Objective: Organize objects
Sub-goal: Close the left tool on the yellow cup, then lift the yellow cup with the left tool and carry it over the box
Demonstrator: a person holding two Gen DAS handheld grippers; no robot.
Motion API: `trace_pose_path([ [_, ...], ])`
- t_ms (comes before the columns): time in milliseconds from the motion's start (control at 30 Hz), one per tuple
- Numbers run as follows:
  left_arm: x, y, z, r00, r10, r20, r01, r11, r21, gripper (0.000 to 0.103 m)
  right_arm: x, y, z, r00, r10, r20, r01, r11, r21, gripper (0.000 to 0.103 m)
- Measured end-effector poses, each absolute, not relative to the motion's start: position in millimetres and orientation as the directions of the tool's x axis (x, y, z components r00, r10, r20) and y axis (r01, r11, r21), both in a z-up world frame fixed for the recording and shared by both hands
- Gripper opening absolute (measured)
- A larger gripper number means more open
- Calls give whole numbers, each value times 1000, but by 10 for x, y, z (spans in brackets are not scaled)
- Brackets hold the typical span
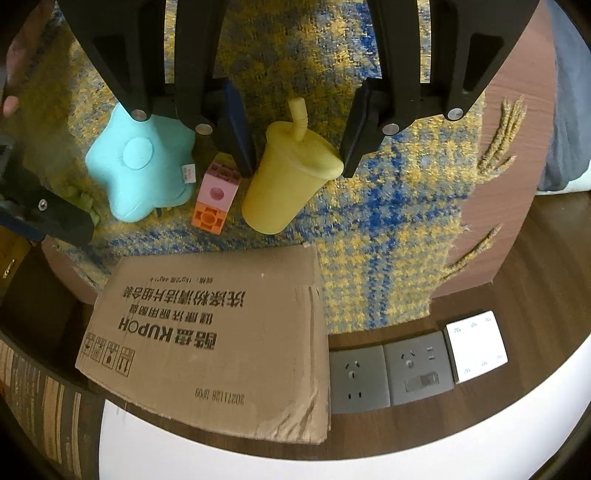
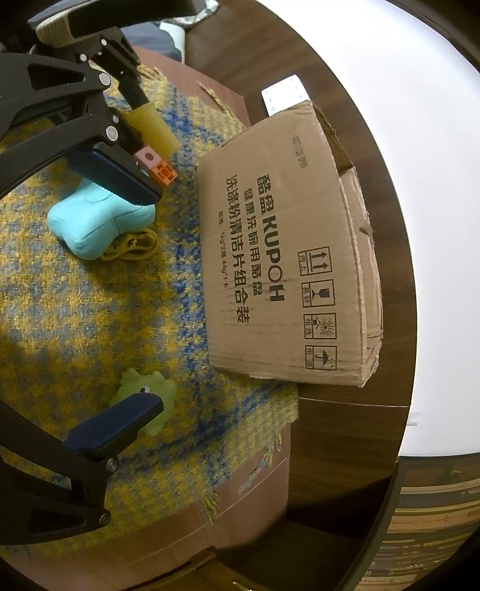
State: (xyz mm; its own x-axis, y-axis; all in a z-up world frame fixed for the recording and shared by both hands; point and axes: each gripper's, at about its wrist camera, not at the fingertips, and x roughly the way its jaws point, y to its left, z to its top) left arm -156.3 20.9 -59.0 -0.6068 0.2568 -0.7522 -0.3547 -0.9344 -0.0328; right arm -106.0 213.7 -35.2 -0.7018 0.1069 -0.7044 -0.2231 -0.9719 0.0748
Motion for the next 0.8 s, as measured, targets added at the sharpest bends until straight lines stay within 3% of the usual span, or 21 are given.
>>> trace_pose_path([
  [800, -1567, 513, 127, -708, 283, -647, -378, -926, 9, 46, -969, 2281, 256, -780, 140, -610, -213, -976, 48, 102],
])
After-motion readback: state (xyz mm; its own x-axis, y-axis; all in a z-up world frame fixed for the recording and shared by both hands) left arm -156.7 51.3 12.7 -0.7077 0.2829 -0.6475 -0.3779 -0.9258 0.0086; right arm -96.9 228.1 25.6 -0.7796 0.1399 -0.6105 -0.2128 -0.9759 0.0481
